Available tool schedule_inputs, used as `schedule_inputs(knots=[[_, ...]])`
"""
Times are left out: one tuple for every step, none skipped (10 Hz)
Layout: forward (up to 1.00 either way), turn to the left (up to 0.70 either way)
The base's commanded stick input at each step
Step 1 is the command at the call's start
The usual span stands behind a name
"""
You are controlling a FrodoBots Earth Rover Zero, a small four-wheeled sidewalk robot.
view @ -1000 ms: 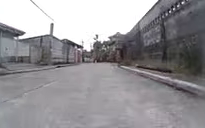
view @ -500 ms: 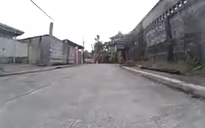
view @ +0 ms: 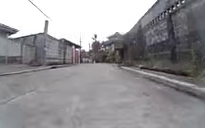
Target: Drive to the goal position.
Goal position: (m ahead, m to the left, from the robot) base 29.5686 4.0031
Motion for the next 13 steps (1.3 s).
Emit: schedule_inputs(knots=[[0.94,0.00],[0.94,0.00],[0.94,0.00],[0.94,0.00],[0.94,-0.02],[0.94,-0.24],[0.94,-0.36],[0.94,-0.32],[0.96,-0.19],[1.00,0.00],[1.00,0.00],[1.00,0.00],[1.00,0.00]])
